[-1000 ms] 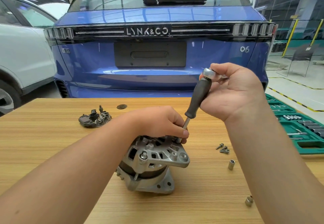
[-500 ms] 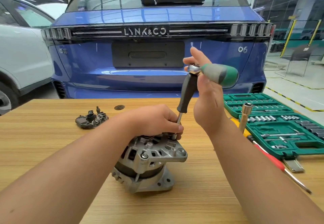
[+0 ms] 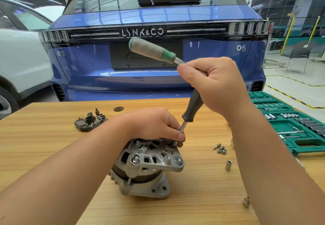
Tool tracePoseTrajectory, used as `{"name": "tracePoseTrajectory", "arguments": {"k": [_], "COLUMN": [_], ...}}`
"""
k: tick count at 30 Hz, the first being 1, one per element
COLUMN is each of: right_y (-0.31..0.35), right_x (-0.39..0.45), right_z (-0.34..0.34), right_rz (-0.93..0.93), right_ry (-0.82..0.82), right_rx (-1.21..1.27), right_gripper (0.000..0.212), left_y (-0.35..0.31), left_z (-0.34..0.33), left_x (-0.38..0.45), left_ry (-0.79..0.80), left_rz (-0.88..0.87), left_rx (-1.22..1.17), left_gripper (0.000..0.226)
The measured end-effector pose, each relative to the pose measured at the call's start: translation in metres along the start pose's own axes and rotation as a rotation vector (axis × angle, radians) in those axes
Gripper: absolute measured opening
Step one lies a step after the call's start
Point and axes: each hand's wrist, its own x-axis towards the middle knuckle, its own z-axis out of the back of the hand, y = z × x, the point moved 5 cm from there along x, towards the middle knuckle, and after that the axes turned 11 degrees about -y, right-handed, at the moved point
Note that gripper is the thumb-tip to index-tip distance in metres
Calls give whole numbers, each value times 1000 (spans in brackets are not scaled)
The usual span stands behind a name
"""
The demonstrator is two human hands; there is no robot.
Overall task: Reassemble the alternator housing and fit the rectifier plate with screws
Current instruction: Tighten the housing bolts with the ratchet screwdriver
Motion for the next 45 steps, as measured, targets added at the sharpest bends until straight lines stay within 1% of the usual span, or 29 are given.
{"name": "tracePoseTrajectory", "arguments": {"k": [4,6,8,9,10,11,12,14,15,16,17,18,19,21,22,23,24,25,28,30,32,34,35,36,38,41,43,45], "right_y": [-1,-1,-4,-7,-12,-18,-22,-20,-16,-11,-8,-7,-7,-10,-10,-11,-10,-8,-2,-7,-14,-21,-24,-25,-25,-24,-20,-16], "right_x": [1,0,1,1,2,2,0,-6,-9,-11,-12,-12,-13,-13,-13,-14,-16,-18,-24,-26,-26,-26,-27,-28,-29,-25,-22,-19], "right_z": [4,3,3,3,4,3,0,-10,-14,-16,-16,-16,-16,-14,-13,-13,-13,-13,-15,-18,-25,-31,-32,-31,-27,-19,-17,-20], "right_rz": [-210,-266,-286,-324,-399,-506,-631,-879,-969,-1021,-1048,-1077,-1126,-1225,-1252,-1272,-1286,-1280,-1260,-1232,-1127,-924,-774,-600,-254,114,293,356], "right_ry": [15,10,-26,-39,-45,-31,14,191,286,356,386,376,323,99,-27,-132,-198,-226,-221,-297,-455,-627,-691,-732,-737,-671,-614,-571], "right_rx": [17,31,-44,-42,22,151,335,751,906,1007,1064,1099,1142,1259,1305,1330,1335,1322,1182,1105,1112,1119,1060,940,638,335,193,89], "right_gripper": [34,30,28,26,20,14,12,26,34,40,43,44,46,50,47,39,31,28,23,17,23,29,29,27,23,17,19,23], "left_y": [0,-1,-1,-1,-1,-1,-1,-1,-1,-1,-2,-2,-2,-3,-3,-2,-2,-2,-1,-1,-1,0,0,1,3,4,4,5], "left_z": [0,-1,-1,-1,-2,-2,-2,-1,-1,-1,-1,-1,-1,-1,0,0,0,0,0,1,2,2,3,3,3,3,2,2], "left_x": [-1,-1,0,0,0,1,1,1,0,-1,-2,-3,-3,-4,-4,-4,-4,-4,-6,-6,-6,-5,-4,-2,0,2,3,3], "left_ry": [7,17,22,22,22,23,26,31,33,36,40,43,42,31,24,20,18,18,15,8,-1,-20,-33,-44,-55,-52,-49,-49], "left_rz": [-12,-21,-25,-26,-28,-31,-32,-30,-28,-28,-31,-37,-42,-44,-41,-38,-35,-32,-33,-30,-19,3,14,25,50,65,65,66], "left_rx": [-13,-14,-9,-3,3,7,9,5,0,-7,-12,-14,-14,-15,-15,-17,-23,-32,-52,-71,-82,-77,-65,-52,-41,-26,-13,-5], "left_gripper": [19,18,18,18,18,18,18,18,16,15,15,14,14,14,13,13,12,11,10,11,15,15,14,15,17,19,20,20]}}
